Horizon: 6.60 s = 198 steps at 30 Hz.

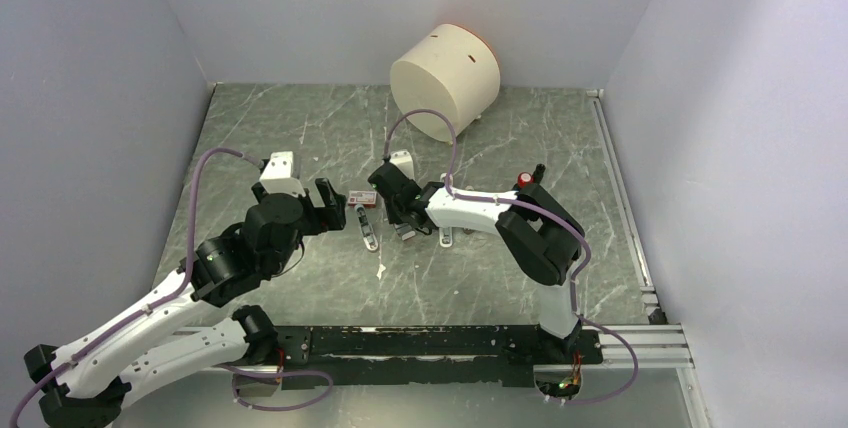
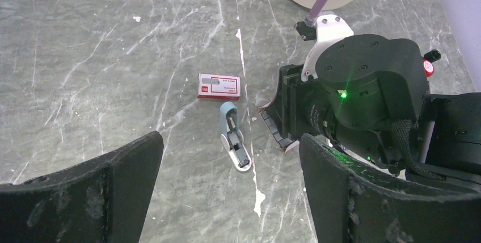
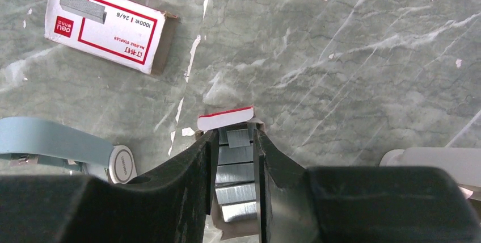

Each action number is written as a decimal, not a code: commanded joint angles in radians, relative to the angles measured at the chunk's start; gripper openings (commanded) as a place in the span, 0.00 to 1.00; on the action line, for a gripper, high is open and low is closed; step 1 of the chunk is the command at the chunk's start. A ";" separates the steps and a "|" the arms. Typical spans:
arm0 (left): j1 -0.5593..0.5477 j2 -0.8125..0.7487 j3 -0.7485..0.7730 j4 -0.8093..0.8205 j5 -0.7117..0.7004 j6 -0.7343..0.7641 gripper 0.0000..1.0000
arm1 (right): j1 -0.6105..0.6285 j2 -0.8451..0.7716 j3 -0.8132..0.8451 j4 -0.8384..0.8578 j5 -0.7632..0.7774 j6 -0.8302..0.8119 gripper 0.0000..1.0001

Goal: Load the staples into the stapler

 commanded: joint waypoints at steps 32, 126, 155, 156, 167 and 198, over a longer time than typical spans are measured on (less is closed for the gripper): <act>0.005 -0.007 0.003 0.020 -0.015 0.011 0.95 | -0.023 -0.073 -0.052 0.046 -0.006 -0.001 0.20; 0.006 0.017 0.016 0.024 0.009 0.006 0.94 | 0.120 -0.294 -0.269 -0.348 -0.139 0.191 0.41; 0.005 0.022 0.014 0.023 0.006 0.004 0.94 | 0.070 -0.259 -0.272 -0.371 -0.170 0.181 0.31; 0.006 0.022 0.014 0.023 0.006 0.004 0.94 | 0.070 -0.259 -0.273 -0.369 -0.170 0.178 0.30; 0.005 0.018 0.012 0.020 0.003 0.005 0.94 | 0.063 -0.245 -0.273 -0.339 -0.155 0.173 0.30; 0.005 0.030 0.010 0.032 0.023 0.000 0.94 | -0.101 -0.511 -0.327 -0.328 0.031 0.178 0.21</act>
